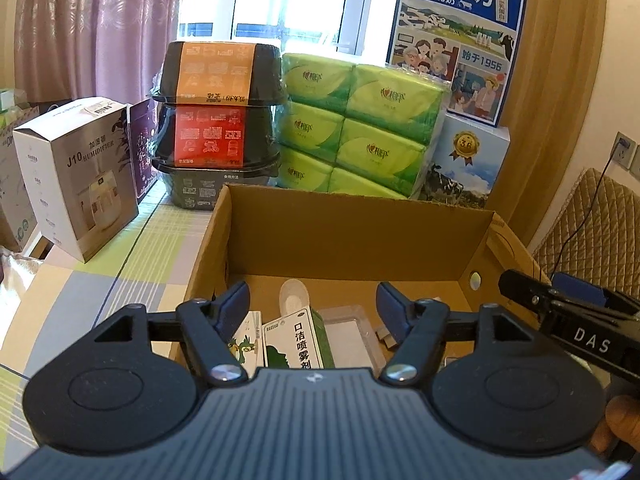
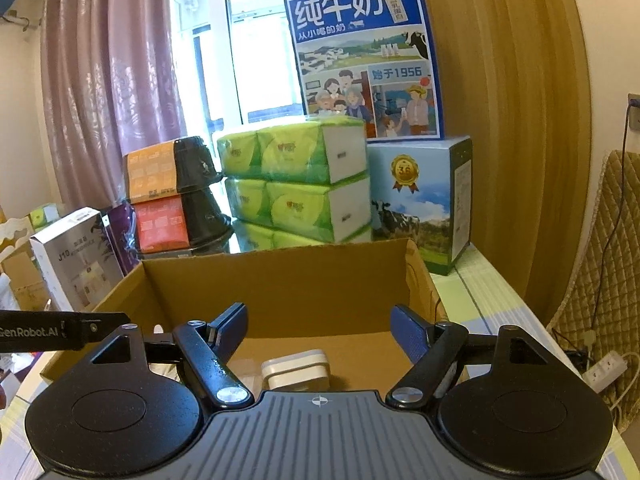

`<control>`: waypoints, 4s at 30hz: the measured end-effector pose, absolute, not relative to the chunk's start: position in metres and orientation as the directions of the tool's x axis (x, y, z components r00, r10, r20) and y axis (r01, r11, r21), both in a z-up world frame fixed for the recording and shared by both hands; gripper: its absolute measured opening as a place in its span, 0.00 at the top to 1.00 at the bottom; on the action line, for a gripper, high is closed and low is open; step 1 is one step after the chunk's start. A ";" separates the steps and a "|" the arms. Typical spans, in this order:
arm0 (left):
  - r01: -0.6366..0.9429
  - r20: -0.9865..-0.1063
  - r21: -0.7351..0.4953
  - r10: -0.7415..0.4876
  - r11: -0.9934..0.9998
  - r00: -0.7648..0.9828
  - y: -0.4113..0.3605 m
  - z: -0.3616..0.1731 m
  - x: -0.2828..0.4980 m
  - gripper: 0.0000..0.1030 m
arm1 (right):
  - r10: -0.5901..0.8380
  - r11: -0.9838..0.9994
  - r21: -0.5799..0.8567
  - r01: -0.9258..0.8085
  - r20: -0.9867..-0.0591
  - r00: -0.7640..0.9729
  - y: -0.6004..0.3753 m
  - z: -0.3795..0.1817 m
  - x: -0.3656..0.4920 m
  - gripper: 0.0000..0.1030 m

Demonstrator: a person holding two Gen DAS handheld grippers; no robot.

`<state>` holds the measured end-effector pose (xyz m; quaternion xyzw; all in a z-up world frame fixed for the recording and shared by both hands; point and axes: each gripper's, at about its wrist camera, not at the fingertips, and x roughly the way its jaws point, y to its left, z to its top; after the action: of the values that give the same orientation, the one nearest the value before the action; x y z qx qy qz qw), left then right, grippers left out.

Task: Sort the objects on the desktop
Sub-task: 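Open the left tool to drop the spray box while the right tool releases the red packet inside, then bring both tools back from the cardboard box to the remaining items, then close the left tool on the silver foil bag while the right tool grasps the white medicine box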

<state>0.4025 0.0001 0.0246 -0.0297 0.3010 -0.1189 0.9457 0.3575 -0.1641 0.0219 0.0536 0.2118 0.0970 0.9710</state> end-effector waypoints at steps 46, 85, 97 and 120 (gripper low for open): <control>0.136 -0.639 -0.026 -0.121 0.990 0.760 0.045 0.018 0.231 0.12 | 0.268 0.956 0.044 -0.290 -0.533 0.803 -0.141 0.002 0.203 0.09; 0.227 -0.858 -0.007 -0.123 0.974 0.499 0.054 -0.053 0.302 0.10 | 0.320 0.911 0.090 -0.402 -0.769 0.553 -0.126 -0.058 0.265 0.17; 0.250 -0.880 -0.008 -0.125 0.968 0.457 0.053 -0.064 0.312 0.11 | 0.290 0.902 0.059 -0.428 -0.816 0.499 -0.110 -0.079 0.275 0.30; 0.303 -0.916 0.014 -0.109 0.953 0.386 0.037 -0.080 0.316 0.30 | 0.239 0.924 0.045 -0.381 -0.845 0.478 -0.112 -0.083 0.275 0.32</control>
<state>0.3165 0.0374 -0.0804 0.0898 0.5401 -0.1242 0.8275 0.2752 -0.1124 -0.0828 -0.0744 0.4777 0.1808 0.8565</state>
